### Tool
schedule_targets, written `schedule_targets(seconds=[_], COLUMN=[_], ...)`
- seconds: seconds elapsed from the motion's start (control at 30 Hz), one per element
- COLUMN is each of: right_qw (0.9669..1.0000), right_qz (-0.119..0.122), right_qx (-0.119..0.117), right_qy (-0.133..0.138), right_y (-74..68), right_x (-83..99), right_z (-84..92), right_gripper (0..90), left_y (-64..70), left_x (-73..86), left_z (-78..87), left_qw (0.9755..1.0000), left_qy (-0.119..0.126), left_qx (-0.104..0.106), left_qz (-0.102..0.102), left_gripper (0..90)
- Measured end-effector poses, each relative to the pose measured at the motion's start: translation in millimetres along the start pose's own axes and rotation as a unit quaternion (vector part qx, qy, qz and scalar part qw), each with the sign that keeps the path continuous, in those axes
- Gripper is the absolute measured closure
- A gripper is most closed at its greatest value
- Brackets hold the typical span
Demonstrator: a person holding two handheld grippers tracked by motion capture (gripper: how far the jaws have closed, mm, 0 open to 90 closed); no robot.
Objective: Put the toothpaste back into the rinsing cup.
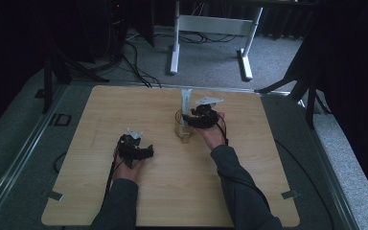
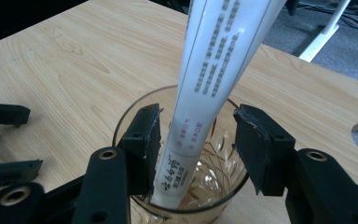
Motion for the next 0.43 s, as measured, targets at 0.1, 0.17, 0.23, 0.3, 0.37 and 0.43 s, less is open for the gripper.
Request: schedule_targets(seconds=[0.1, 0.17, 0.23, 0.3, 0.37, 0.43], right_qw=[0.9998, 0.9994, 0.999, 0.9985, 0.9982, 0.9972], right_qz=[-0.016, -0.024, -0.029, -0.035, -0.041, -0.058], right_qx=[-0.004, -0.01, -0.01, -0.009, -0.005, -0.009], right_qy=[0.013, 0.023, 0.034, 0.04, 0.043, 0.046], right_y=[0.0, -0.1, 1.2, 4.3, 8.9, 14.5], right_x=[1.4, 2.8, 4.1, 6.7, 9.5, 13.5], right_z=[6.4, 12.8, 20.1, 28.1, 35.4, 44.8], right_gripper=[47.7, 46.5, 46.3, 45.5, 44.7, 44.0], left_y=[0.0, 0.0, 0.0, 0.0, 0.0, 0.0], left_x=[0.0, -0.1, 0.0, 0.0, 0.1, 0.1], left_z=[0.0, -0.1, 0.0, 0.0, 0.1, 0.0], left_qw=[1.0, 1.0, 1.0, 1.0, 1.0, 1.0], left_qy=[0.0, 0.0, 0.0, 0.0, 0.0, 0.0], left_qx=[0.0, 0.0, 0.0, 0.0, 0.0, 0.0], left_qz=[0.0, 0.0, 0.0, 0.0, 0.0, 0.0], left_gripper=[14.3, 14.3, 14.3, 14.3, 14.3, 14.3])
Point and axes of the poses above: each handheld gripper's, and its own axes: z roughly backward along the jaws, x roughly out of its underside, y roughly to its right, the point moved 10 cm from there along -z, roughly forward along the jaws, and after that the axes turned 14 degrees about -z, right-handed, at the moved point
